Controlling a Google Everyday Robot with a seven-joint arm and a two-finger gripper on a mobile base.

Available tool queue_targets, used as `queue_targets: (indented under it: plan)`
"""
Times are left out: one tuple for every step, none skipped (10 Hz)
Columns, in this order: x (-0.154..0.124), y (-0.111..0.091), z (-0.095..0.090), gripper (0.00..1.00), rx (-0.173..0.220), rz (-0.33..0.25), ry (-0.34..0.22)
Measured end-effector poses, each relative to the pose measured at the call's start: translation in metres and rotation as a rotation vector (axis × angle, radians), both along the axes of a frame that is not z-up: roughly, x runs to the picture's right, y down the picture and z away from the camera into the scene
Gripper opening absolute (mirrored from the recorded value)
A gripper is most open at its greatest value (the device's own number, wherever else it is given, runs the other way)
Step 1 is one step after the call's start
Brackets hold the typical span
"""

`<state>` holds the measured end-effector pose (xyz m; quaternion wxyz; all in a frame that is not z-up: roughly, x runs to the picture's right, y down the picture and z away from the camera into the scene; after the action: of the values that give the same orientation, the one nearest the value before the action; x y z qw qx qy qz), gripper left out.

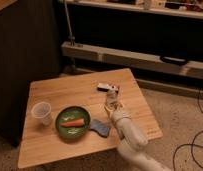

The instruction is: Stand the bottle upright

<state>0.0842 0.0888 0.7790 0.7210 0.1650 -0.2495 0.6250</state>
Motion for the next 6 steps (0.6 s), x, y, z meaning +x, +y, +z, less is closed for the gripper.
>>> queue_targets:
  plan:
    - [0.001,0.003,0.003,0.0,0.002,0.009,0.003]
    - [0.002,0.006,0.006,0.0,0.006,0.013,0.008]
    - [0.001,0.008,0.01,0.0,0.017,0.01,0.016]
    - [-0.001,0.011,0.012,0.0,0.033,0.003,0.028]
    - [-0.002,0.015,0.016,0.0,0.046,0.005,0.037]
    - [-0.002,0.019,0.02,0.0,0.052,0.022,0.039]
